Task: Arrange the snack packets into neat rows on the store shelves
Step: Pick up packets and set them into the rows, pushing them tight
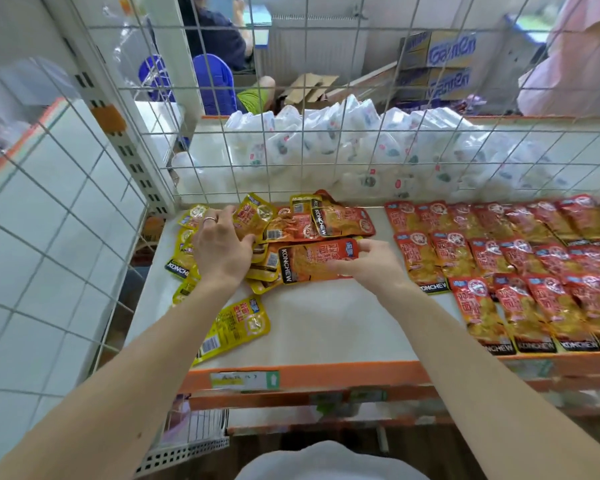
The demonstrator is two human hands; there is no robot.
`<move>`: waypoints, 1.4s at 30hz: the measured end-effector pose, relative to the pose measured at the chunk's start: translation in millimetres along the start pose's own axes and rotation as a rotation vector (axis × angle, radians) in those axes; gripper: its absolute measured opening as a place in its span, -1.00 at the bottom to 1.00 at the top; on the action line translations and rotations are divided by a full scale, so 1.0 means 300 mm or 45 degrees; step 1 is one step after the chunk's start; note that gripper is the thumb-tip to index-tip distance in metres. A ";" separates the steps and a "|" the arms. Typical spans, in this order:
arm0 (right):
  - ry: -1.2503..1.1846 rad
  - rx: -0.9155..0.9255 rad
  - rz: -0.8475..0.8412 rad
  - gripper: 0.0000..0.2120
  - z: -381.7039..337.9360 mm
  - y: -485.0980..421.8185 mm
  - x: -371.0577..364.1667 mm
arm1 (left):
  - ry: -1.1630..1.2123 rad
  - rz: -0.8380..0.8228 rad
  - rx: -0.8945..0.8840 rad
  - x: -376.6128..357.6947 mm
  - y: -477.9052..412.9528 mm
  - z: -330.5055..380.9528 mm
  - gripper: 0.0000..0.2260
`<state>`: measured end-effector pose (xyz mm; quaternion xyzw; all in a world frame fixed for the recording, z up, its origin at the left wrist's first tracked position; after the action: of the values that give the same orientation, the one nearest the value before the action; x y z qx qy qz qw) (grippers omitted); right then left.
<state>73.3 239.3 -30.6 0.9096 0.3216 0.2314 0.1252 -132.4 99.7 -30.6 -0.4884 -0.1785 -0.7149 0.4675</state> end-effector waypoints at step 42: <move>-0.706 0.156 0.142 -0.81 0.468 0.262 1.242 | 1.290 -0.613 0.118 -0.343 0.794 1.175 -0.93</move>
<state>440.8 407.9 5.0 0.9603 0.2378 -0.0394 0.1402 264.5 282.5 -5.8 -0.0085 -0.0690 -0.9380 0.3395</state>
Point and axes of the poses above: each hand's wrist, its own y-axis away from the middle knuckle, its own x-axis out of the back of the hand, z = x × y, the point moved 3 cm from there along -y, towards the middle knuckle, and after that the axes turned 3 degrees about -y, right-handed, at the moved point
